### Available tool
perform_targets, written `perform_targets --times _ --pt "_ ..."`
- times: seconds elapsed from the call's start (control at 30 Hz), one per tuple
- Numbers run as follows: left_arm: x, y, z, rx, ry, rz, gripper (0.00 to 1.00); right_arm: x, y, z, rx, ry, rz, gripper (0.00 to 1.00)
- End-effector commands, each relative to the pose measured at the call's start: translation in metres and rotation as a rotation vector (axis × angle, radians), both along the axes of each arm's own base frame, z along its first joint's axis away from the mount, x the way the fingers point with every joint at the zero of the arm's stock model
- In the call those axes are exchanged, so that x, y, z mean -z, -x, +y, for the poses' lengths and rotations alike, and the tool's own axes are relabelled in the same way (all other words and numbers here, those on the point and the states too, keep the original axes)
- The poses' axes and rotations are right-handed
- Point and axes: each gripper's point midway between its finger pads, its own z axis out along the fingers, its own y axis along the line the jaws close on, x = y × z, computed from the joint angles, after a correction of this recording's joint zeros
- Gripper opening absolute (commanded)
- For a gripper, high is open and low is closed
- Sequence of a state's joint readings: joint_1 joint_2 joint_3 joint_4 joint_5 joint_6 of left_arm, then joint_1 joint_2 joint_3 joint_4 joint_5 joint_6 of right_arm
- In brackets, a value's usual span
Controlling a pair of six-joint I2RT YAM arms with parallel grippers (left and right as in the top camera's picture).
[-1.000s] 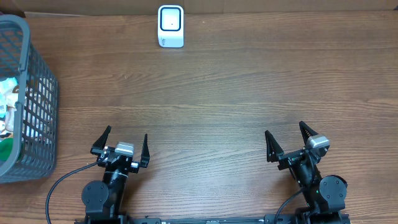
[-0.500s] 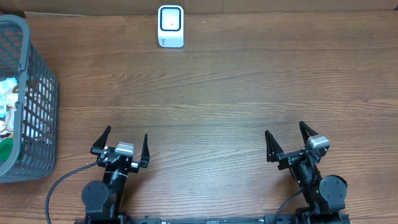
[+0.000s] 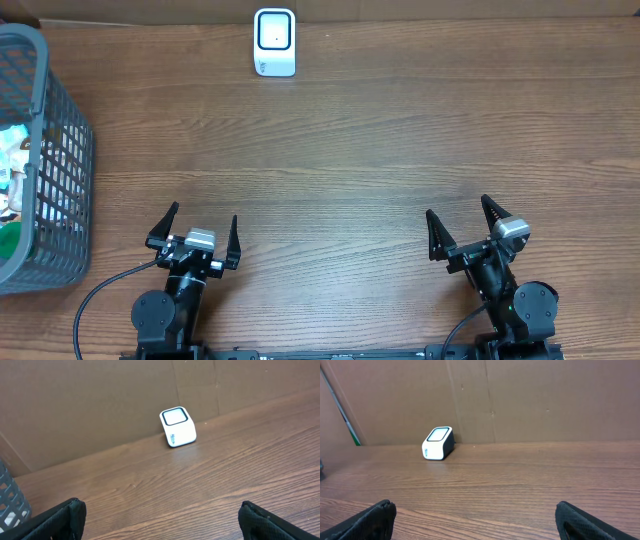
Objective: Scan the item barcode
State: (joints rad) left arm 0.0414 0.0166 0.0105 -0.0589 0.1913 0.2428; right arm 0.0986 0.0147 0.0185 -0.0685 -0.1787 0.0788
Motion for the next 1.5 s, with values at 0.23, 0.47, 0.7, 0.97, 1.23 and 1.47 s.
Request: perform_targets --times 0.23,0.47,0.7,0.97,1.23,1.47 --pt "-0.001 0.001 -0.002 0.011 0.004 -0.009 1.0 0.001 0.0 -0.001 0.002 -0.002 -0.006 1.0" --pt "-0.001 0.001 -0.002 0.011 0.004 -0.009 0.99 0.001 0.0 -0.001 0.002 -0.002 -0.006 1.0" --pt "-0.001 0.001 -0.002 0.011 0.004 -0.01 1.0 0.001 0.0 -0.001 0.002 -0.002 -0.006 1.0" --pt "-0.001 0.001 -0.002 0.01 0.019 -0.007 0.99 0.001 0.0 -0.001 0.002 -0.002 -0.006 1.0" --pt "-0.005 0.0 -0.002 0.011 0.019 -0.025 1.0 0.001 0.0 -0.001 0.002 -0.002 -0.006 1.0" --pt "-0.033 0.003 -0.002 0.009 0.054 -0.078 1.0 0.001 0.0 -0.001 0.002 -0.002 -0.006 1.0"
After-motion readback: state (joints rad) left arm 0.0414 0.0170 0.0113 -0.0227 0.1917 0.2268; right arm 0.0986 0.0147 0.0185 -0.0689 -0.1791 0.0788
